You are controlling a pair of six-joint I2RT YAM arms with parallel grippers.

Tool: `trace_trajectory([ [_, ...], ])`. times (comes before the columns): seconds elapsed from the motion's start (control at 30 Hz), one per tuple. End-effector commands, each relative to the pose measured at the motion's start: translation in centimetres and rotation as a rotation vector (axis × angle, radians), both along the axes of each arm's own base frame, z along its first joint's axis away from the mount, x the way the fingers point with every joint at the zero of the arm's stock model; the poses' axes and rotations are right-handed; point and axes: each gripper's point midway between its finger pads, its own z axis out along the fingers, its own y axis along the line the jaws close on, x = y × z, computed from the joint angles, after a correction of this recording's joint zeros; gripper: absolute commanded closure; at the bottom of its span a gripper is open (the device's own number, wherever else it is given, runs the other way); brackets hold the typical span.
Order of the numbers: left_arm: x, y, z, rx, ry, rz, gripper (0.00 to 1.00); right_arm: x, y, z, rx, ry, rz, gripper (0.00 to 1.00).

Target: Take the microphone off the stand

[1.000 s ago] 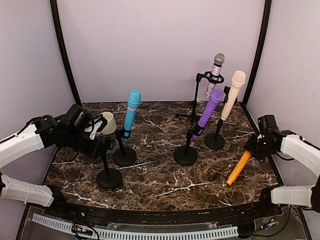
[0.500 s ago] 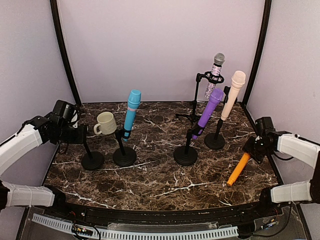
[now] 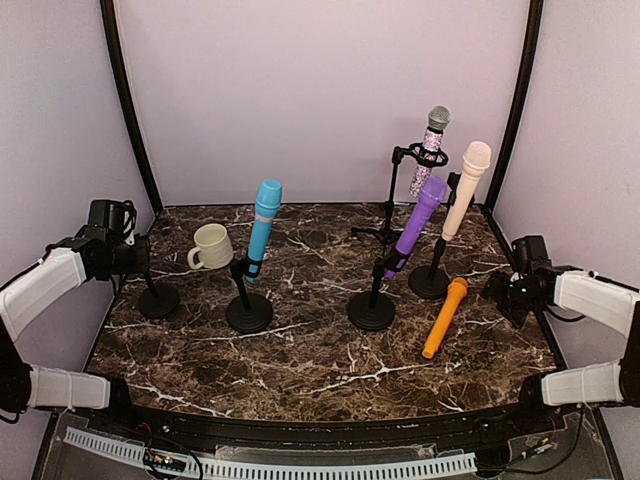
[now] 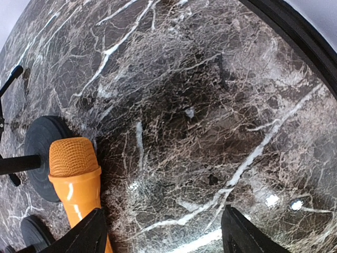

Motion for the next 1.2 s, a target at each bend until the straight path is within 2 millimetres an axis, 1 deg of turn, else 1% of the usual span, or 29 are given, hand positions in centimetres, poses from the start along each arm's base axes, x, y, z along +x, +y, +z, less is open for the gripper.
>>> trace_trajectory([
  [0.0, 3.2, 0.1, 3.1, 0.016, -0.162, -0.050, 1.00, 0.9, 0.4, 0.7, 0.021, -0.056, 0.014, 0.21],
  [0.03, 3.6, 0.8, 3.5, 0.018, -0.183, -0.037, 1.00, 1.0, 0.4, 0.9, 0.023, -0.065, 0.020, 0.20],
  [0.07, 4.0, 0.9, 3.2, 0.026, -0.175, -0.048, 1.00, 1.0, 0.5, 1.1, 0.024, -0.071, 0.024, 0.18],
  [0.1, 4.5, 1.2, 3.6, 0.033, -0.191, -0.046, 1.00, 1.1, 0.6, 1.3, 0.027, -0.078, 0.026, 0.17],
  [0.13, 4.9, 1.2, 3.2, 0.042, -0.177, -0.058, 1.00, 1.1, 0.6, 1.5, 0.031, -0.089, 0.030, 0.16],
  [0.17, 5.4, 1.3, 3.5, 0.048, -0.188, -0.062, 1.00, 1.1, 0.7, 1.8, 0.036, -0.100, 0.033, 0.15],
  [0.2, 5.8, 1.2, 3.0, 0.050, -0.175, -0.074, 1.00, 1.2, 0.8, 2.0, 0.040, -0.108, 0.036, 0.15],
  [0.27, 6.7, 1.3, 3.1, 0.077, -0.180, -0.097, 1.00, 1.2, 0.9, 2.6, 0.046, -0.129, 0.039, 0.13],
  [0.3, 7.0, 1.4, 2.8, 0.088, -0.174, -0.097, 1.00, 1.3, 0.9, 2.9, 0.047, -0.135, 0.041, 0.13],
  [0.47, 7.4, 1.6, 2.4, 0.092, -0.168, -0.090, 0.99, 1.2, 1.0, 3.9, 0.049, -0.157, 0.044, 0.11],
  [0.53, 7.4, 1.4, 2.3, 0.085, -0.162, -0.096, 0.94, 1.2, 1.0, 4.0, 0.050, -0.162, 0.043, 0.11],
  [0.6, 7.4, 1.5, 2.1, 0.085, -0.155, -0.094, 0.86, 1.2, 1.0, 4.2, 0.052, -0.167, 0.044, 0.10],
  [0.63, 7.4, 1.5, 2.1, 0.084, -0.153, -0.088, 0.79, 1.2, 1.0, 4.1, 0.051, -0.165, 0.044, 0.10],
  [0.67, 7.3, 1.6, 2.1, 0.084, -0.150, -0.086, 0.75, 1.2, 1.0, 4.1, 0.052, -0.165, 0.044, 0.10],
  [0.7, 7.3, 1.6, 2.1, 0.084, -0.149, -0.083, 0.68, 1.2, 1.0, 4.2, 0.051, -0.166, 0.043, 0.10],
  [0.73, 7.2, 1.6, 2.2, 0.084, -0.149, -0.081, 0.58, 1.2, 1.0, 4.2, 0.052, -0.168, 0.044, 0.10],
  [0.77, 7.2, 1.6, 2.2, 0.081, -0.150, -0.077, 0.54, 1.2, 1.0, 4.2, 0.052, -0.169, 0.044, 0.10],
  [0.8, 7.1, 1.7, 2.3, 0.080, -0.152, -0.075, 0.47, 1.2, 1.0, 4.3, 0.052, -0.170, 0.044, 0.10],
  [0.83, 7.0, 1.7, 2.3, 0.076, -0.153, -0.068, 0.44, 1.2, 1.0, 4.4, 0.052, -0.171, 0.044, 0.10],
  [0.87, 6.8, 1.8, 2.4, 0.080, -0.156, -0.060, 0.39, 1.2, 1.0, 4.5, 0.051, -0.174, 0.045, 0.10],
  [0.9, 6.7, 2.0, 2.4, 0.070, -0.158, -0.043, 0.32, 1.1, 1.0, 4.6, 0.051, -0.174, 0.045, 0.10],
  [0.93, 6.5, 2.2, 2.8, 0.069, -0.169, -0.026, 0.21, 1.1, 1.0, 4.8, 0.052, -0.174, 0.044, 0.10],
  [0.97, 6.3, 2.3, 2.6, 0.062, -0.170, -0.013, 0.17, 1.1, 1.0, 5.0, 0.052, -0.179, 0.045, 0.10],
  [1.0, 6.1, 2.4, 3.0, 0.065, -0.184, 0.000, 0.13, 1.0, 1.0, 5.2, 0.052, -0.185, 0.043, 0.10],
  [1.03, 5.9, 2.5, 3.0, 0.068, -0.185, 0.006, 0.11, 1.0, 1.0, 5.4, 0.053, -0.190, 0.044, 0.09],
  [1.07, 5.7, 2.7, 3.5, 0.075, -0.201, 0.017, 0.10, 0.9, 1.0, 5.7, 0.054, -0.197, 0.042, 0.09],
  [1.17, 5.1, 3.1, 4.2, 0.095, -0.220, 0.033, 0.09, 0.6, 0.9, 6.6, 0.052, -0.214, 0.041, 0.09],
])
